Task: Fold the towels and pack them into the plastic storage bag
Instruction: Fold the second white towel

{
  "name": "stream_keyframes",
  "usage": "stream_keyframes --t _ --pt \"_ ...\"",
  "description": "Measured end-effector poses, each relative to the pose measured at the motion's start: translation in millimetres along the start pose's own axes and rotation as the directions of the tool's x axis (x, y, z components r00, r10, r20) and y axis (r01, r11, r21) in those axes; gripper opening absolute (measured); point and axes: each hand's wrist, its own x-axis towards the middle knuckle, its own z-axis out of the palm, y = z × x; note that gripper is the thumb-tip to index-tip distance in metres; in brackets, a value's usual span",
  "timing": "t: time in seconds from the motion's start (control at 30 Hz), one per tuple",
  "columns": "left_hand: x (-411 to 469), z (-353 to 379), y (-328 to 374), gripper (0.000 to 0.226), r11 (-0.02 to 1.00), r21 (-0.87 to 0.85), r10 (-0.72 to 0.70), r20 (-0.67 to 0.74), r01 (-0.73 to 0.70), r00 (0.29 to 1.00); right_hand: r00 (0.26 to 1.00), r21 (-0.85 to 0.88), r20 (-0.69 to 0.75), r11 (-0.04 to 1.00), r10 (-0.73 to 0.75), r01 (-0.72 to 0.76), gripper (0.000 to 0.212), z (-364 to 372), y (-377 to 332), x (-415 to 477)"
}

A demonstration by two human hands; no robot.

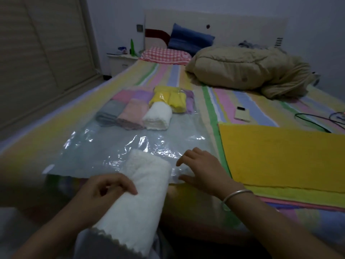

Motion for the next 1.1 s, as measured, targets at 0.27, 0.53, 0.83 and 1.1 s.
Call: stream_keyframes --t 0.27,0.53,0.83,1.1 --pt "8 13 -7 0.033 0.961 -0.090 -0.243 0.178 0.262 0.953 0.933 0.119 -0.260 0.968 0.247 -0.223 0.009 2 -7 4" --pt "81 44 2 0.012 0.966 -0.140 -0.204 0.093 0.216 0.974 0.871 0.209 -0.440 0.968 0.218 -0.137 0.020 -30 -5 6" --pt "191 71 -10 0.048 0.986 -0.133 -0.073 0.167 0.096 0.983 0.938 0.337 -0.316 0.941 0.144 -0.031 0.011 -58 9 12" --pt "300 117 -49 0.046 0.997 0.008 -0.073 0.067 0.073 0.995 0.958 0.677 0.086 0.689 0.274 -0.258 0.012 -60 40 12"
